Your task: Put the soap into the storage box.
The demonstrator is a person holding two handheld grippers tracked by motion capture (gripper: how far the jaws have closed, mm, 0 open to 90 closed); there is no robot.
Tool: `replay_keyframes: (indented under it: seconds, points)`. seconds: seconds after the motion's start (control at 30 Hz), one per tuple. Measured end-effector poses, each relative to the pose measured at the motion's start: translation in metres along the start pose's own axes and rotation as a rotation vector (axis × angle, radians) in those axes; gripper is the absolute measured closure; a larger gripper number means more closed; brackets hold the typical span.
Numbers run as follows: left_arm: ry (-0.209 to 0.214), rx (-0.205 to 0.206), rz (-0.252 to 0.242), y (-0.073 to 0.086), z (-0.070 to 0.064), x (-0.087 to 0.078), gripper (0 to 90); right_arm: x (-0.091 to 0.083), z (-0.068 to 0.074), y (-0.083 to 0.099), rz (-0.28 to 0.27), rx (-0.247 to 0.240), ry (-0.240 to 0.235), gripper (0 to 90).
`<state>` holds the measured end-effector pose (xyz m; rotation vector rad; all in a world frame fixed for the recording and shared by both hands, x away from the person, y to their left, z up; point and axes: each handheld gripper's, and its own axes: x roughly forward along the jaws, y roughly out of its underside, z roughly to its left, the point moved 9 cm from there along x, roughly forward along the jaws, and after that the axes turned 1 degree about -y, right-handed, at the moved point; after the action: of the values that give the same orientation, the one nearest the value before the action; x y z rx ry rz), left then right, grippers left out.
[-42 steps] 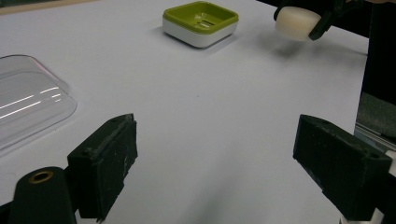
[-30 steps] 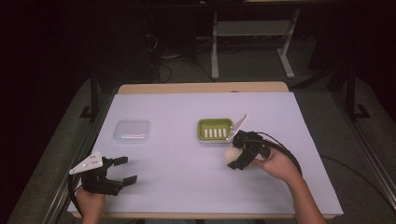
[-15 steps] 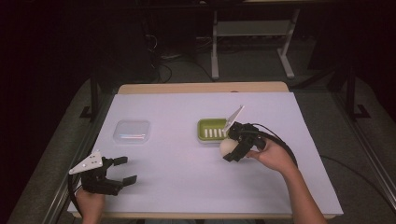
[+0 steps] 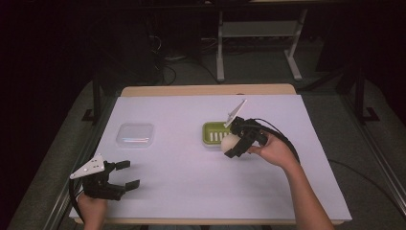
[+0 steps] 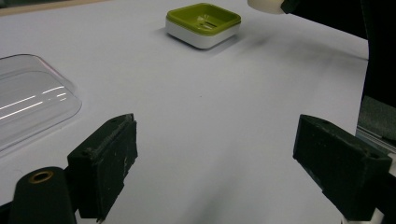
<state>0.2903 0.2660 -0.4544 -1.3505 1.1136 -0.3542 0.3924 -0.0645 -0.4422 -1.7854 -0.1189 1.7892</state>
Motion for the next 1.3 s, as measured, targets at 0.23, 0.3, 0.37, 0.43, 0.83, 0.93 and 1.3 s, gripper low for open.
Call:
replay_keyframes:
  seconds: [0.23,0.3,0.37,0.43,0.83,0.93,1.3]
  points:
    - [0.0,0.002,0.003,0.0,0.0,0.0,13.0,-0.002,-0.007,-0.008,0.008,0.007,0.005,23.3]
    - [0.0,0.001,0.002,0.0,0.0,0.0,13.1,-0.002,-0.009,-0.012,0.001,0.002,0.003,23.3]
    - [0.0,0.001,0.001,0.0,0.0,0.0,13.1,-0.003,-0.011,-0.015,0.006,0.002,0.007,23.3]
    - [-0.001,0.002,0.002,0.0,0.0,0.0,13.1,-0.003,-0.012,-0.019,0.005,0.002,0.009,23.4]
    - [0.0,0.001,0.0,0.0,0.001,-0.001,13.1,-0.006,-0.024,-0.034,0.004,0.004,0.01,23.3]
    - [-0.001,0.003,0.002,0.0,0.001,-0.001,13.0,-0.007,-0.027,-0.037,0.01,0.01,0.017,23.3]
    - [0.002,0.001,-0.002,0.0,0.0,-0.001,13.1,0.0,-0.034,-0.041,0.019,0.018,0.019,23.3]
